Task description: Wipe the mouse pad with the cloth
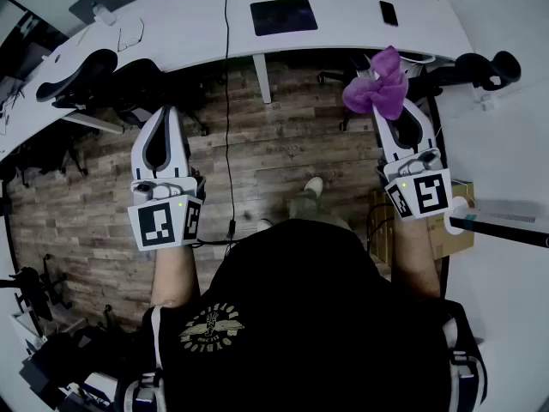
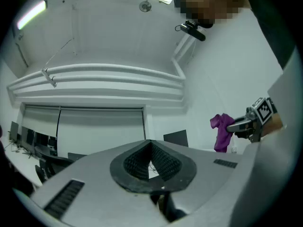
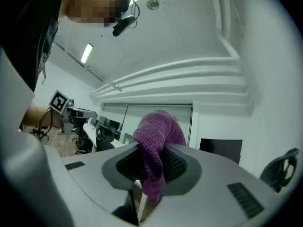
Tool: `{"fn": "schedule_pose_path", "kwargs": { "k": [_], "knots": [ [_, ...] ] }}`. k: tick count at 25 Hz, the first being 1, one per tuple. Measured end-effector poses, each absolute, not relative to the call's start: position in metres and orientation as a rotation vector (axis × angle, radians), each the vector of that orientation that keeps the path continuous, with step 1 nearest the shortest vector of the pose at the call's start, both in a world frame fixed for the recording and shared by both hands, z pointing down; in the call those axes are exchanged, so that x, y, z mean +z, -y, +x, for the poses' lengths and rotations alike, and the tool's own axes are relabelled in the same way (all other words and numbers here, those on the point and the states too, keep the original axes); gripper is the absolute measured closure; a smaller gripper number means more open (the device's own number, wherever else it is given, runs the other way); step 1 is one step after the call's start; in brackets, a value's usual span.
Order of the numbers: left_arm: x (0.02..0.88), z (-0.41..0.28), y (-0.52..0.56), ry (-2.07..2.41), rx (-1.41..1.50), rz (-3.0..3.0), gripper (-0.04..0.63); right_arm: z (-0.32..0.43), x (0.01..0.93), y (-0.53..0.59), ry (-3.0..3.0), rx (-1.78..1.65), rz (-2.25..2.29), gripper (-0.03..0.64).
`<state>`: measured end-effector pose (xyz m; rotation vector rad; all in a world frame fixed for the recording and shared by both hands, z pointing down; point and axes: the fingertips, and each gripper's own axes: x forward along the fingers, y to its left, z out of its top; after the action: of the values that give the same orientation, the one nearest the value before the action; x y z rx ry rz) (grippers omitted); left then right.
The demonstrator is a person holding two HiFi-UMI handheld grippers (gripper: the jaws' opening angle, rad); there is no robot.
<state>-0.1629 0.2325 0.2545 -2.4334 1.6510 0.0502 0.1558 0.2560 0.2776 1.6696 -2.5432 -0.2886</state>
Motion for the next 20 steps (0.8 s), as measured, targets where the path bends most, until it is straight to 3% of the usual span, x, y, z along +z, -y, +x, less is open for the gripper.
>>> {"fn": "schedule_pose_path", "kwargs": {
  "k": [10, 20],
  "knots": [
    [0.263, -0.217, -0.289, -1.655, 0.050, -2.439, 0.594, 0.112, 0.280, -0.329, 2.499, -0.225, 1.719, 0.526],
    [0.288, -0.194, -0.274, -1.631, -0.021, -2.489, 0.594, 0.141, 0.289, -0.317, 2.493, -0.160, 1.785, 0.526]
  ]
}}
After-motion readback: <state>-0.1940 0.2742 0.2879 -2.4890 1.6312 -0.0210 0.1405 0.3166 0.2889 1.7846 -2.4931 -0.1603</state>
